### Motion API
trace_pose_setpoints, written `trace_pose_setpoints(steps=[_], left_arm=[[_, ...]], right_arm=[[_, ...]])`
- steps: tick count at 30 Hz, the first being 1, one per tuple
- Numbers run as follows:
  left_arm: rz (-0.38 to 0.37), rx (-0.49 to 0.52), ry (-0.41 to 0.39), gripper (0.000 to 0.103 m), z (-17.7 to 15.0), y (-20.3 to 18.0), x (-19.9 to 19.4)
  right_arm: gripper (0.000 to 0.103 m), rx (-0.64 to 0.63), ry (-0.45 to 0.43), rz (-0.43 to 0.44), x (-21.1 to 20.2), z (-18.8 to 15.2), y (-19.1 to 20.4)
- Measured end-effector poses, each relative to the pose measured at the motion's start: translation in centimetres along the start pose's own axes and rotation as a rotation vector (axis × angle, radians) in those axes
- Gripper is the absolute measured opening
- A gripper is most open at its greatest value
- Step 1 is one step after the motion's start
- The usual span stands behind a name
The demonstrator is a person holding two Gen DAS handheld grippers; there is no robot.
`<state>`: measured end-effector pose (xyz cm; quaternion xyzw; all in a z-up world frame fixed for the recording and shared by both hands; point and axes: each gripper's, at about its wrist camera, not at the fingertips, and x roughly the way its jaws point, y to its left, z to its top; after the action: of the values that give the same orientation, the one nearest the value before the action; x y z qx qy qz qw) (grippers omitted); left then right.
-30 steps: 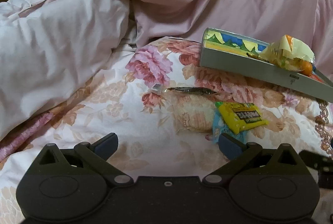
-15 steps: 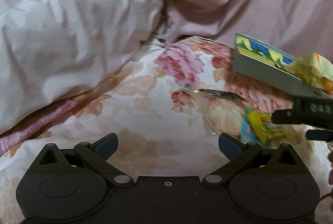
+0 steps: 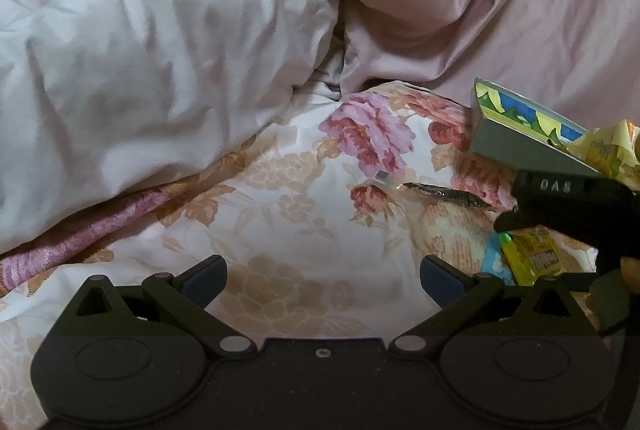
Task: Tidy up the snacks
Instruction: 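Lower the right tool over the yellow-green candy bar and blue packet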
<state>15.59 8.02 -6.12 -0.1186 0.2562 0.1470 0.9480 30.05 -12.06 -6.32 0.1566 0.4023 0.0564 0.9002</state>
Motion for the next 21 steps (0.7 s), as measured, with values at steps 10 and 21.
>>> trace_pose_setpoints(steps=[10,21], left_arm=[[-0.015,0.015,0.001,0.102,-0.2,-0.5,0.0],[-0.066,0.106,-0.032,0.102,-1.0,-2.9,-0.3]], right_arm=[[0.095,-0.077,0.004,0.054,-2.3,0.3,-3.7],[0.091,-0.320,-0.038,0.091,-5.5,-0.7,-7.7]])
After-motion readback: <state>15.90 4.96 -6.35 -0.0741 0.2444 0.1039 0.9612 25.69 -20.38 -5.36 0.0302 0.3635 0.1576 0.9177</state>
